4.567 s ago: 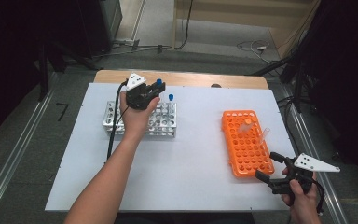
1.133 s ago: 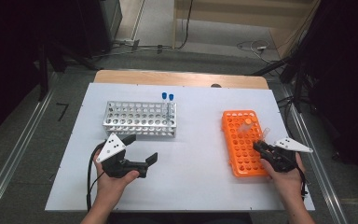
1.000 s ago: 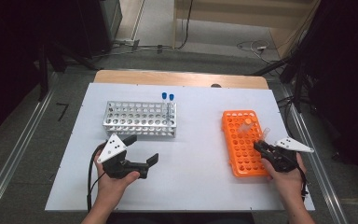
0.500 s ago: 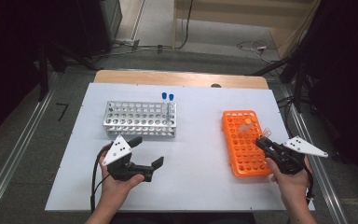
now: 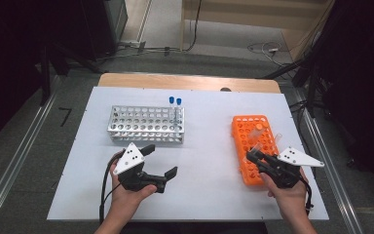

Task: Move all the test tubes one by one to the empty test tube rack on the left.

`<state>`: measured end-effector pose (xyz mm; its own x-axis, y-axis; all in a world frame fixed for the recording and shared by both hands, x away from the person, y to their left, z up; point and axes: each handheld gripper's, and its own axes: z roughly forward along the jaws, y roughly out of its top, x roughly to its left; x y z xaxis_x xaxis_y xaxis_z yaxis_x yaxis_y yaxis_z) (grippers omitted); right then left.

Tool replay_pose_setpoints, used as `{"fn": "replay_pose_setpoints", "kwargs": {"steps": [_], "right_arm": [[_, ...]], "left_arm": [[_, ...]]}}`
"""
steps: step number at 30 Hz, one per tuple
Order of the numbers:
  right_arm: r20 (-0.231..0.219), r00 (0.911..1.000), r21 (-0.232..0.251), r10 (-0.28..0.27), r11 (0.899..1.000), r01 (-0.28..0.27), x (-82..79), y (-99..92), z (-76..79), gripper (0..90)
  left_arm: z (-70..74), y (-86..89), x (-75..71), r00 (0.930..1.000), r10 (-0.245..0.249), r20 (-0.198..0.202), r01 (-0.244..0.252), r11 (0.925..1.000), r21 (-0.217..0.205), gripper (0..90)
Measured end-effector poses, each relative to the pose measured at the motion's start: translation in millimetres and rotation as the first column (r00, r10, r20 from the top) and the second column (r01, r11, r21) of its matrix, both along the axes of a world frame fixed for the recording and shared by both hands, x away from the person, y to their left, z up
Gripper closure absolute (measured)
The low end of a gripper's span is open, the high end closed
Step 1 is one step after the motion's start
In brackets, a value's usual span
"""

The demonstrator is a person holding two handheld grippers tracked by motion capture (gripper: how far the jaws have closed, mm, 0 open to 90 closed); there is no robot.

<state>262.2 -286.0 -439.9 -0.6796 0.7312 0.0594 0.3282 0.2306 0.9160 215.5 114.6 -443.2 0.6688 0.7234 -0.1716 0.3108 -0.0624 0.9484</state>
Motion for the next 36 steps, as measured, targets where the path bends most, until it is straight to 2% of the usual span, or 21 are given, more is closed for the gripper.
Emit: {"fn": "replay_pose_setpoints", "kwargs": {"steps": [5,10,18,26,33,36], "right_arm": [[-0.004,0.9987,-0.009,0.051,0.999,-0.051,-4.8,17.1,-3.4,74.0],[-0.020,0.9937,-0.012,0.110,0.994,-0.111,-9.6,35.1,-8.7,74.0],[-0.045,0.9789,-0.023,0.199,0.979,-0.200,-18.5,62.7,-18.0,74.0],[-0.060,0.9594,-0.034,0.275,0.960,-0.278,-28.5,88.0,-23.8,74.0],[-0.067,0.9437,-0.046,0.324,0.944,-0.327,-36.1,102.6,-26.6,74.0],[-0.070,0.9390,-0.047,0.337,0.939,-0.340,-38.4,106.0,-27.4,74.0]], "left_arm": [[-0.2,-6.2,-0.9,0.9998,-0.020,0.000,0.020,0.9998,0.007,0.0],[-0.3,-11.6,-1.1,0.9990,-0.044,-0.011,0.044,0.9990,-0.012,0.0],[1.0,-23.0,-2.4,0.9966,-0.082,-0.007,0.082,0.9965,-0.016,3.1],[2.2,-36.9,-3.4,0.9918,-0.127,-0.005,0.127,0.9917,-0.018,8.7],[0.1,-54.0,-5.0,0.9764,-0.216,-0.010,0.216,0.9764,-0.006,24.6],[-0.7,-58.6,-5.3,0.9685,-0.248,-0.016,0.248,0.9686,-0.013,34.9]]}}
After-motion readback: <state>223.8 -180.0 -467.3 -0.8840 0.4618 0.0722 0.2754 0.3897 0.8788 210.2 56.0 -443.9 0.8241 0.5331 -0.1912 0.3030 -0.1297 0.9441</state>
